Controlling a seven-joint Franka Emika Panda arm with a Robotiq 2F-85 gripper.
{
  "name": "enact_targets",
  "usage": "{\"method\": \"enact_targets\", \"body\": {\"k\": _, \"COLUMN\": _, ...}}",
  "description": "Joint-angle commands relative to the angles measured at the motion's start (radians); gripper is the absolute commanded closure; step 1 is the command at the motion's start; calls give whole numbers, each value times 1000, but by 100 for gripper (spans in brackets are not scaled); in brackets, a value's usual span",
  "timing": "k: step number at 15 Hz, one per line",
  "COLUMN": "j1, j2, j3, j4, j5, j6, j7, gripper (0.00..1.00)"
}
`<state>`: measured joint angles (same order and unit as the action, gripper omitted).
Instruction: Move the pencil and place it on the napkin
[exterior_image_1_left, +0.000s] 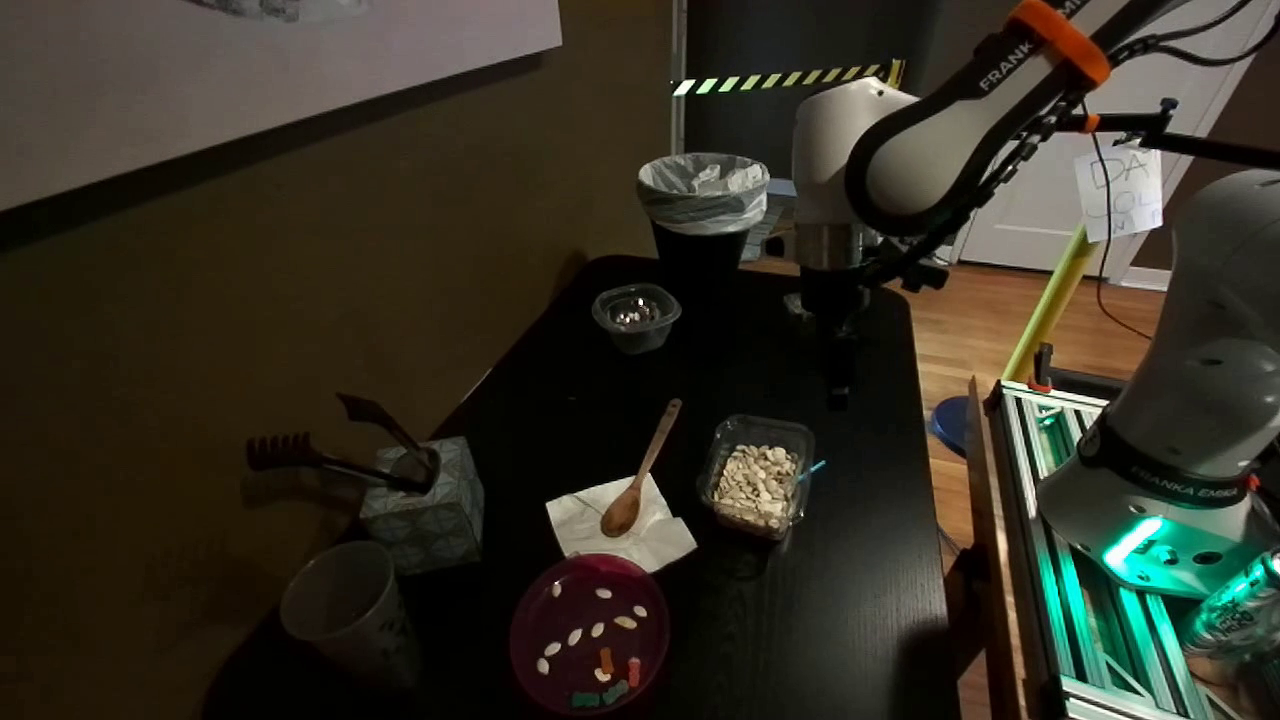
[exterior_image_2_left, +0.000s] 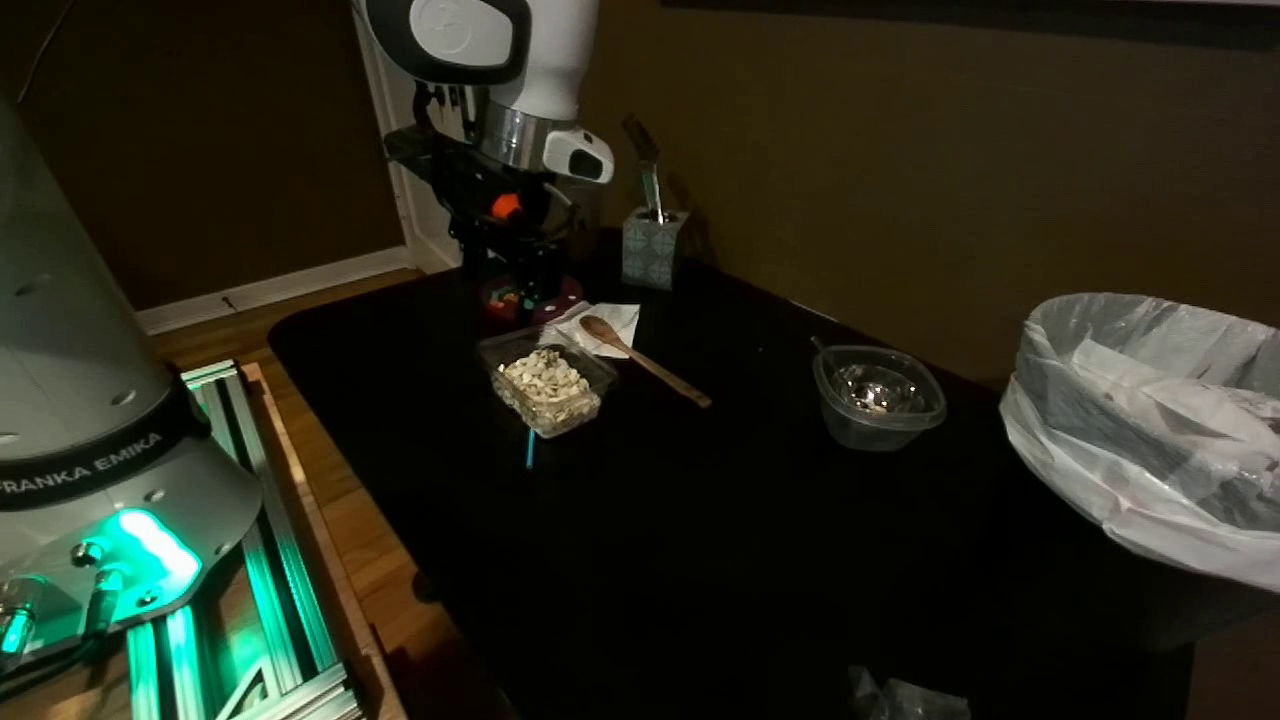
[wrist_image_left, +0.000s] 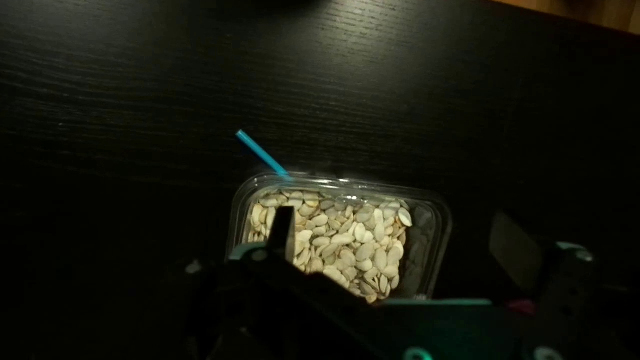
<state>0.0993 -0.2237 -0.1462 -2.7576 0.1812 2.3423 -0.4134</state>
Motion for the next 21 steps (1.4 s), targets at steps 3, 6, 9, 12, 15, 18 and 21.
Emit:
{"method": "enact_targets", "body": {"k": 3, "j1": 9, "j2": 130, "j3": -41, "j4": -1, "j5": 319, "j6": 181, "j7": -284, "gripper": 0}}
{"method": "enact_targets", "body": {"k": 6, "j1": -38, "j2": 161, "j3": -52, "j4": -1, "j5": 492, "j6": 144, "j7": -495, "gripper": 0}}
{"method": "enact_targets", "body": {"k": 9, "j1": -117, "j2": 199, "j3": -55, "j4": -1, "j5": 513, "j6": 142, "j7": -600, "gripper": 0}}
{"method": "enact_targets", "body": {"k": 12, "j1": -193, "j2": 242, "j3": -63, "j4": -2, "j5": 390, "j6": 153, "j7": -612, "gripper": 0}}
{"method": "enact_targets", "body": {"k": 15, "j1": -223, "j2": 232, "j3": -44, "j4": 1, "j5": 373, "j6": 122, "j7": -583, "gripper": 0}}
{"method": "enact_targets", "body": {"k": 18, "j1": -244, "j2": 245, "j3": -46, "j4": 9, "j5": 348, "j6": 85, "j7": -575, "gripper": 0}}
{"method": "enact_targets", "body": {"k": 21, "j1": -233, "j2": 296, "j3": -17, "j4": 8, "j5": 384, "j6": 158, "j7": -691, "gripper": 0}}
